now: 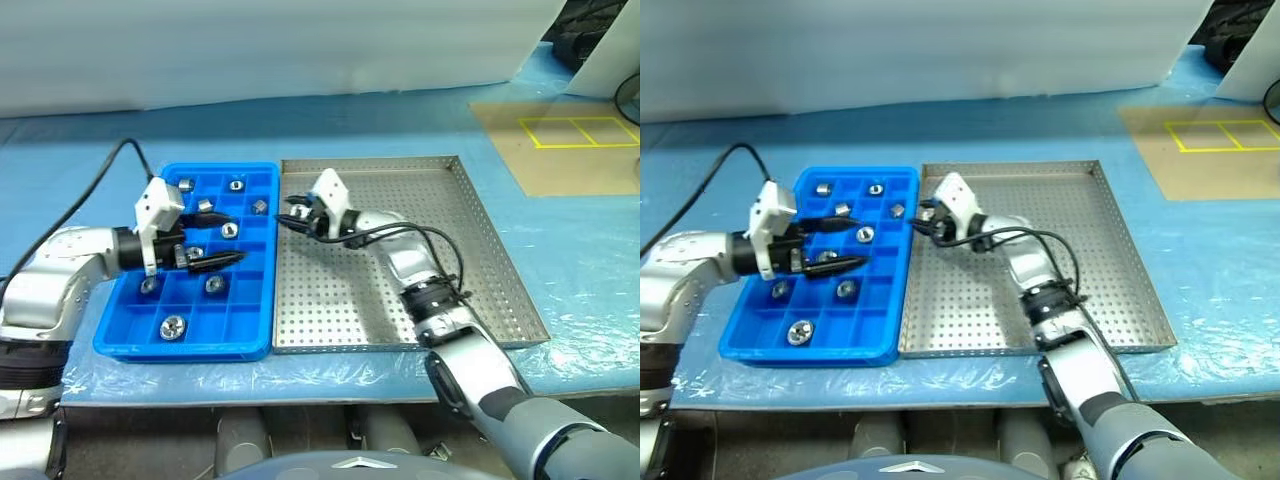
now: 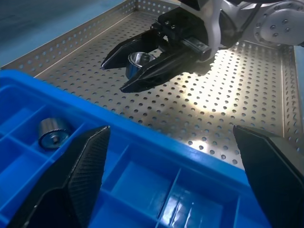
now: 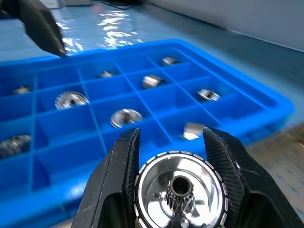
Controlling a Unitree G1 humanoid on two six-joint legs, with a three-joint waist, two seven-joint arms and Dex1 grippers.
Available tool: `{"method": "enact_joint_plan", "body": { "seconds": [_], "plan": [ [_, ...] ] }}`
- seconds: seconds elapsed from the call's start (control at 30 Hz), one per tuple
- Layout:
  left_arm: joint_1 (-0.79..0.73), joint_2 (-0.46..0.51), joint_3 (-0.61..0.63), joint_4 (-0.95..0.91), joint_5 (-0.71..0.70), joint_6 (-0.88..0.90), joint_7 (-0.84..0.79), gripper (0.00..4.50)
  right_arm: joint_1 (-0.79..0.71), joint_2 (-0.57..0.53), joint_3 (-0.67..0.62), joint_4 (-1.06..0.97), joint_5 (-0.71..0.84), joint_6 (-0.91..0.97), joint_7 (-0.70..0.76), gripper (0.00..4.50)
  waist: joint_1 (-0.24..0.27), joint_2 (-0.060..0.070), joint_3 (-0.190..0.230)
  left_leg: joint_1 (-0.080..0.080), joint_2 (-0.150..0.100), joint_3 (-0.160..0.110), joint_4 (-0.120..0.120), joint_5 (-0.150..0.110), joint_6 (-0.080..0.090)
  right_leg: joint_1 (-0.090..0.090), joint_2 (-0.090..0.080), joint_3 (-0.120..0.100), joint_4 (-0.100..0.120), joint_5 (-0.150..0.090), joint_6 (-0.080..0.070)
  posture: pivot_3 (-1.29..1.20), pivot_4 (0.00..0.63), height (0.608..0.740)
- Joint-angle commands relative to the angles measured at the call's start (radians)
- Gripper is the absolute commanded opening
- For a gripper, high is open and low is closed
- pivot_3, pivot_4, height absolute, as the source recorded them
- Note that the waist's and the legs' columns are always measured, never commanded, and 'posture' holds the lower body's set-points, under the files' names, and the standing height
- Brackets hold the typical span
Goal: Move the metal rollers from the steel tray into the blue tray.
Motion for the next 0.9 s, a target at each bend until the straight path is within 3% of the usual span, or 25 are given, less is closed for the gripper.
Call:
{"method": "enact_joint_plan", "body": {
  "seconds": [0.03, 0.17, 0.33, 0.77, 0.9],
  "plan": [
    [0.079, 0.032, 0.103, -0.081, -0.034, 0.024, 0.036, 4.41, -0.066, 0.058, 0.026, 0.080, -0.009, -0.080, 0.018, 1.69, 0.009, 0.000, 0.000, -0.001, 0.000, 0.000, 0.000, 0.000, 0.000, 0.000, 0.000, -0.001, 0.000, 0.000, 0.000, 0.18, 0.150, 0.740],
    [0.194, 0.032, 0.177, -0.187, -0.076, 0.069, 0.074, 4.41, -0.090, 0.106, 0.032, 0.142, -0.008, -0.117, 0.046, 1.69, 0.035, 0.000, 0.000, -0.003, 0.001, -0.001, -0.002, -0.001, 0.002, 0.000, 0.000, -0.002, -0.003, -0.001, -0.001, 0.25, 0.150, 0.740],
    [0.297, 0.007, 0.212, -0.296, -0.111, 0.101, 0.132, 4.41, -0.072, 0.091, 0.062, 0.199, -0.038, -0.144, 0.102, 1.69, 0.072, 0.000, 0.000, -0.003, 0.002, -0.001, -0.002, -0.002, 0.003, 0.001, 0.000, -0.003, -0.005, -0.001, -0.001, 0.30, 0.150, 0.740],
    [0.311, -0.004, 0.183, -0.346, -0.153, 0.120, 0.199, 4.41, -0.048, 0.050, 0.073, 0.217, -0.064, -0.155, 0.139, 1.69, 0.097, 0.000, 0.000, -0.001, 0.004, -0.001, -0.001, 0.000, 0.000, 0.003, -0.001, -0.001, -0.003, -0.001, -0.001, 0.29, 0.150, 0.740],
    [0.280, 0.004, 0.162, -0.325, -0.150, 0.118, 0.189, 4.41, -0.048, 0.050, 0.062, 0.210, -0.070, -0.151, 0.097, 3.05, 0.097, 0.000, 0.000, -0.001, 0.004, -0.001, -0.001, 0.000, 0.000, 0.003, -0.001, -0.001, -0.002, -0.001, -0.001, 0.26, 0.150, 0.740]
  ]
}}
